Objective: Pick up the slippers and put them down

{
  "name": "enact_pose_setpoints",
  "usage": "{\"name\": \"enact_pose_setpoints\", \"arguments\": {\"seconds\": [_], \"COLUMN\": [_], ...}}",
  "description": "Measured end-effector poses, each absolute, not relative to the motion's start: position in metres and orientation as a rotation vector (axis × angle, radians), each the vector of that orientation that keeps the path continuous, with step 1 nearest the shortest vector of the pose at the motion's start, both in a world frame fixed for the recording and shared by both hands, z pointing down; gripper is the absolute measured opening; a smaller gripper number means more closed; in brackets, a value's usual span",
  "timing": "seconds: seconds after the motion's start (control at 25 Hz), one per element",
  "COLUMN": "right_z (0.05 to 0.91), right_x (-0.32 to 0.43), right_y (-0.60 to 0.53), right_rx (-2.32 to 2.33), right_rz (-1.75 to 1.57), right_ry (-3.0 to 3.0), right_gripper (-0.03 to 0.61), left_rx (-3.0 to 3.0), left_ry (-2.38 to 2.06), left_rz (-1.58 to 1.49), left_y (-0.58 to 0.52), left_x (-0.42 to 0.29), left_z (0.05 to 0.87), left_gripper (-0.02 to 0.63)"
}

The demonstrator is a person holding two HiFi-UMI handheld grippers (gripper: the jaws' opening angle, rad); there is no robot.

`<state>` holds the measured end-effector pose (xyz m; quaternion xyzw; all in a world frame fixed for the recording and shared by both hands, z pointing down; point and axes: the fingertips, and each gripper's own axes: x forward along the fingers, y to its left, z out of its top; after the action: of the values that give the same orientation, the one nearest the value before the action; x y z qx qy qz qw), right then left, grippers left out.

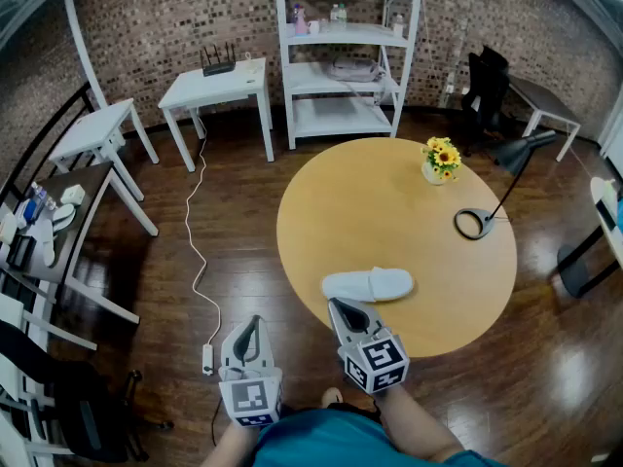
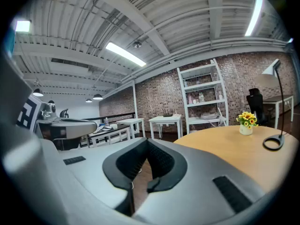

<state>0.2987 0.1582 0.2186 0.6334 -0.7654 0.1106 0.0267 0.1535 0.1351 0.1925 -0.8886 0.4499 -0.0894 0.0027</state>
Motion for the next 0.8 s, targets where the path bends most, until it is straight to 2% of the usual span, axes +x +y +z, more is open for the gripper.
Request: {"name": "enact_pose_setpoints", "arguments": {"seconds": [0.36,0.44,0.56,0.8], "right_z": [0.232,0.236,0.249,0.295], "right_x": [0.317,0.328,0.351,0.4], "right_y": [0.133,0.132,0.132,0.12], "right_rx": [2.073,2.086,2.093,1.996], "right_rz": [0.341,0.351,0.374,0.486], "right_ry": [-2.177,-2.125,-2.061,-2.016], "right_gripper": [0.017,0.062,0.076,0.151], "left_rx": [-2.89,-2.916,-2.933,-2.896], "left_ry": [1.254,1.234,1.226,1.292], "left_rz": [-0.268,-0.264,-0.282,-0.292], "left_y": [0.095,0.087,0.078,0.065], "left_x": [0.176,0.186,0.203,0.243], "left_z": [0.211,0.213,0.217,0.222], "left_gripper": [0.005,0.005,0.005,0.005]}}
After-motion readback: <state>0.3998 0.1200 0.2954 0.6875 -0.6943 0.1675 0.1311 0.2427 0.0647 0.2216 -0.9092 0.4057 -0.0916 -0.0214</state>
